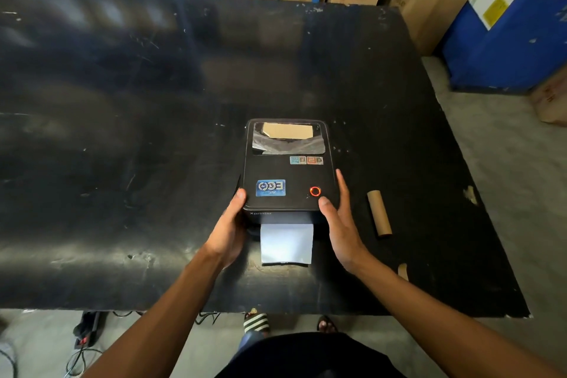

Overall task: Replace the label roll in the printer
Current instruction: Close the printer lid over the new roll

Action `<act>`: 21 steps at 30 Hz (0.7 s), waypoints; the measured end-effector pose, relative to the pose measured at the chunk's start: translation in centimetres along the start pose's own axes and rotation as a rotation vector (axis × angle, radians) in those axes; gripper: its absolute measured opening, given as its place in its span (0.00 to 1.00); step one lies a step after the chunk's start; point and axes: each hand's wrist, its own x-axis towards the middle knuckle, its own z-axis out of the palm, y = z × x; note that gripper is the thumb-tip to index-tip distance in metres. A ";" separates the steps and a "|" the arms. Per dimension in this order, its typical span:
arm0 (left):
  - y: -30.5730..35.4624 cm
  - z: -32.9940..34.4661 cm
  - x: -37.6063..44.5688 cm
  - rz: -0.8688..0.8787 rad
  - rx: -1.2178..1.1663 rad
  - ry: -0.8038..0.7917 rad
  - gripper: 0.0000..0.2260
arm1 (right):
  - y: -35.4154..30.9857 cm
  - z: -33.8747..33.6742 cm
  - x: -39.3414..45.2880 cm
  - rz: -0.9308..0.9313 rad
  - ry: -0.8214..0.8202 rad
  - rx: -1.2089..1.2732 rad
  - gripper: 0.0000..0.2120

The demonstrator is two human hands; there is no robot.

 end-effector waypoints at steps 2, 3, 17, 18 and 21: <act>-0.3 -0.4 0.2 0.016 0.017 0.021 0.33 | 0.4 0.3 0.1 0.050 0.018 0.054 0.32; -0.5 -0.6 0.3 0.016 0.020 0.028 0.34 | 0.7 0.3 0.2 0.058 0.027 0.058 0.31; -1.5 -0.9 0.8 0.030 0.027 0.078 0.34 | 0.6 0.0 0.2 -0.011 0.002 -0.010 0.23; -1.6 -0.9 0.9 0.035 0.029 0.095 0.33 | 0.5 0.0 0.2 -0.006 0.002 -0.016 0.23; -1.8 -0.5 1.0 0.055 0.048 0.156 0.26 | 0.6 -0.3 0.3 0.039 -0.016 -0.005 0.23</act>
